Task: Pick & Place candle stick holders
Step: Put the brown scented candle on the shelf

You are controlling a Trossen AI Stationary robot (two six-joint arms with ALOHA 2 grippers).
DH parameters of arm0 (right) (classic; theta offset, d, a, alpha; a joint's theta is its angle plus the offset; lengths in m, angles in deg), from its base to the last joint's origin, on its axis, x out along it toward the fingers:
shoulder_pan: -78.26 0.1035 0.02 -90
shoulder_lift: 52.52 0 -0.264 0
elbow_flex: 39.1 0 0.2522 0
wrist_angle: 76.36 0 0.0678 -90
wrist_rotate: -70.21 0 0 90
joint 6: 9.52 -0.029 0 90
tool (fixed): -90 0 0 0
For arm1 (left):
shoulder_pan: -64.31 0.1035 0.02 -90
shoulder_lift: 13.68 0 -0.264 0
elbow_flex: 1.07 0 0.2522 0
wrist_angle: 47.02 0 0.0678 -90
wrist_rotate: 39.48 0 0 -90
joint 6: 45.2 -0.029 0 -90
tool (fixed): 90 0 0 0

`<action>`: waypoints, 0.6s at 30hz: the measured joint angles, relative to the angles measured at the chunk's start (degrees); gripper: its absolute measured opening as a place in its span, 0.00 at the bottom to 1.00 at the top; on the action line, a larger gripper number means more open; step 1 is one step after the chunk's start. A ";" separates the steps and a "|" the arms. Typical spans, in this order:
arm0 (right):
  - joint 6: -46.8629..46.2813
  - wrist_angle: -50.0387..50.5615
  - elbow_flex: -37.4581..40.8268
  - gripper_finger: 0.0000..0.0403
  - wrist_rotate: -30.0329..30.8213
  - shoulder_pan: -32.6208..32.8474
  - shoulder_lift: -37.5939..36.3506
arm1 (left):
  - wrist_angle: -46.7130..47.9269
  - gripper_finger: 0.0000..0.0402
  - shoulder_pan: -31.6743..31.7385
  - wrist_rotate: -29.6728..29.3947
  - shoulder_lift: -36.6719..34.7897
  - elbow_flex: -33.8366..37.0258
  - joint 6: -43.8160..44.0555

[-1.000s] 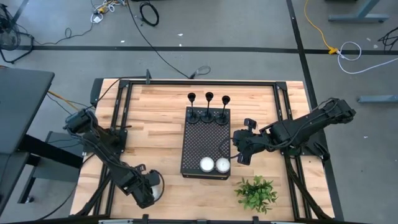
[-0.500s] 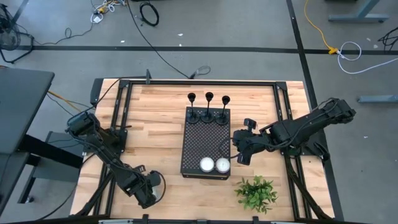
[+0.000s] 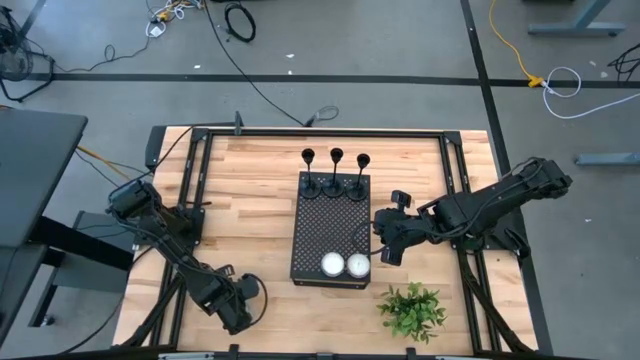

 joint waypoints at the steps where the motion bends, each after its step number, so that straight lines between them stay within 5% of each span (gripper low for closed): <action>1: 0.15 -0.01 0.00 0.28 0.00 0.00 0.01 | 0.02 0.02 0.12 0.15 0.00 -0.10 -0.19; 9: 0.85 -0.57 0.00 0.28 0.02 0.00 0.00 | 1.91 0.01 2.33 0.31 0.00 -3.98 -6.99; 18: 1.31 -0.55 0.00 0.28 0.01 0.00 0.01 | 20.98 0.00 5.35 -0.59 0.00 -13.84 -14.07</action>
